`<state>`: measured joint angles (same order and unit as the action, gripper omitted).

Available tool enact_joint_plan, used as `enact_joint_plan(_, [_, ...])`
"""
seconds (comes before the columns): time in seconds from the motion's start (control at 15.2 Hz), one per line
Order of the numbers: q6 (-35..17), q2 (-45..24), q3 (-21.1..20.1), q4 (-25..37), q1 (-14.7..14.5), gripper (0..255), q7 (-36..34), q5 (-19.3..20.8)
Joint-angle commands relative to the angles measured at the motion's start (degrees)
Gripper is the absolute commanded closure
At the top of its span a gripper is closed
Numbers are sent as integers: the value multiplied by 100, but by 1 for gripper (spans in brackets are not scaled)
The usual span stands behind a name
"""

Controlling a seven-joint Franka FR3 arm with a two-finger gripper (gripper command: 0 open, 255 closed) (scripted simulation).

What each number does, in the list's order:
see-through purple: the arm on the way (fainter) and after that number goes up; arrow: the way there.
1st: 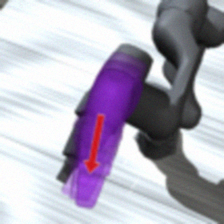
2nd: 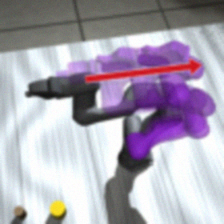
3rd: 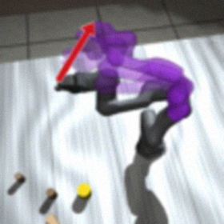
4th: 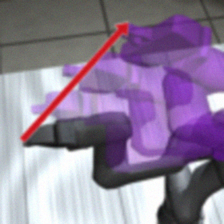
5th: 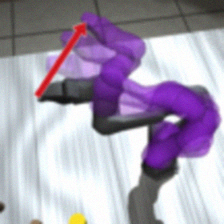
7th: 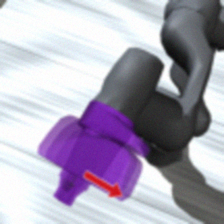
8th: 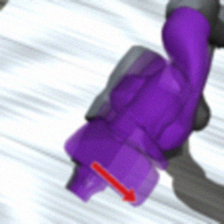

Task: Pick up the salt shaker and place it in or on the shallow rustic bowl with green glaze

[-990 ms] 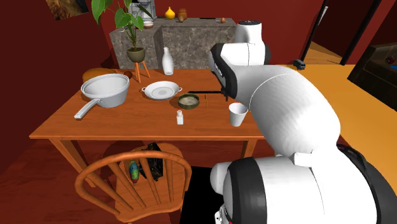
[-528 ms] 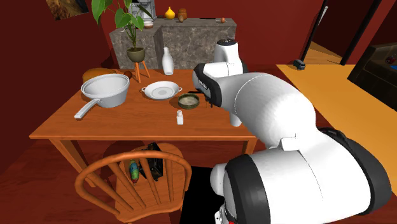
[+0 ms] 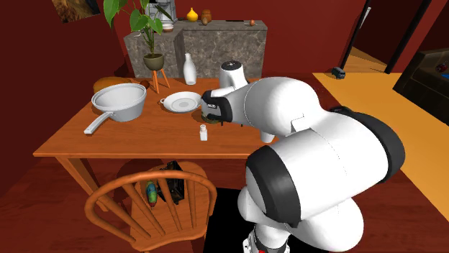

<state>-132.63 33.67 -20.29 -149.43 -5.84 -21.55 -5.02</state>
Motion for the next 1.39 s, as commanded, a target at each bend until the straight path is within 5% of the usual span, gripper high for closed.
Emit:
enact_joint_plan(0.0, [-416, -293, -265, -17, 8, 0, -256, 25])
enact_joint_plan(0.26, [-1170, -1045, -881, 151, 205, 0, -893, 325])
enact_joint_plan(0.53, [-1806, -1890, -1646, 467, 668, 0, -1817, 1086])
enact_joint_plan(0.73, [-2113, -2631, -2305, 829, 1185, 0, -2884, 2211])
enact_joint_plan(0.86, [-2148, -3235, -2663, 1159, 1466, 0, -3836, 3321])
enact_joint_plan(1.32, [-2176, -4135, -2395, 1508, 1313, 0, -4969, 4880])
